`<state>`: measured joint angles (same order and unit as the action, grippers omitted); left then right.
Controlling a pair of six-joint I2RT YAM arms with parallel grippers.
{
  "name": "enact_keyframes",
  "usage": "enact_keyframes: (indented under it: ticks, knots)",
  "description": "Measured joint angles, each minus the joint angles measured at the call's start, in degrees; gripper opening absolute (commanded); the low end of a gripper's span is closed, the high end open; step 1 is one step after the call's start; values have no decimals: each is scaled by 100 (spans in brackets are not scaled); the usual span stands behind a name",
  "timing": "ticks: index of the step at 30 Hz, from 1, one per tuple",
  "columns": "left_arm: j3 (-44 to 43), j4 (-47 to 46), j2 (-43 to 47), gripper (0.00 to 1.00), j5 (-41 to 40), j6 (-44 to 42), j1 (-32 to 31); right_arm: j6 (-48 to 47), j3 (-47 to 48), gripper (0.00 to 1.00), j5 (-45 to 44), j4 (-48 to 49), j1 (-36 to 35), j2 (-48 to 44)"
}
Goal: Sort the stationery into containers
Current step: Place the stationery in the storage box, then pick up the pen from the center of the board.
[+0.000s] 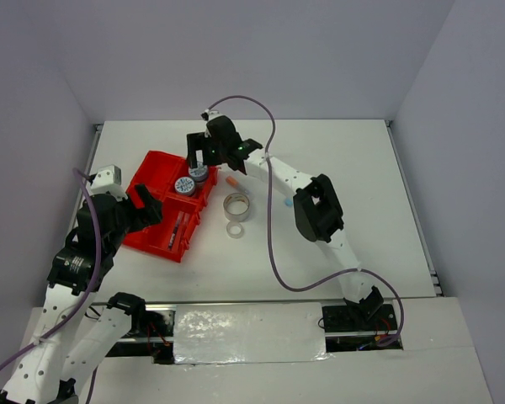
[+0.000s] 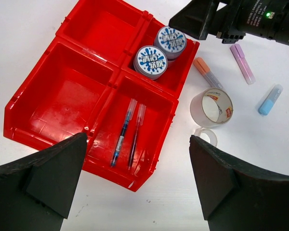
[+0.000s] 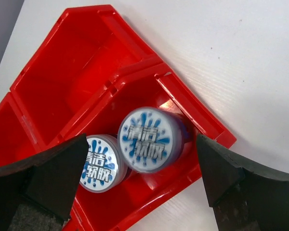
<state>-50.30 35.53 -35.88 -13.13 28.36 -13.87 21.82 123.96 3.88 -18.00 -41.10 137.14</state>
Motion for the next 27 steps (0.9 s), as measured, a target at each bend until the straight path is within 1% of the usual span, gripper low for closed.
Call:
enact_keyframes:
  ticks: [8, 11, 13, 17, 18, 20, 23, 25, 27]
  knots:
    - [7, 0, -17, 99, 0, 0, 9, -46, 131, 100, -48, -24, 0, -7]
    - [7, -4, -63, 99, 28, 0, 9, -55, -26, 100, -262, -50, 2, -192]
    - [7, -15, -122, 99, 63, -2, 9, -20, -603, 100, -516, -39, 37, -669]
    - [7, -42, -352, 99, 166, -9, 9, 380, -1497, 100, -1163, -446, 225, -1880]
    - [7, -46, -398, 99, 184, -4, 9, 490, -1668, 100, -1285, -531, 334, -2149]
    - [7, -61, -538, 100, 254, 33, 9, 651, -2365, 100, -1491, -509, 660, -2909]
    - [-7, -83, -844, 99, 393, 105, 9, 595, -3434, 100, -1473, -433, 1174, -3816]
    - [-92, -83, -1141, 99, 479, 232, -22, 435, -3698, 99, -1333, -531, 1394, -3969]
    - [-243, -76, -1419, 99, 437, 367, -153, 313, -3773, 99, -1311, -570, 1445, -3875]
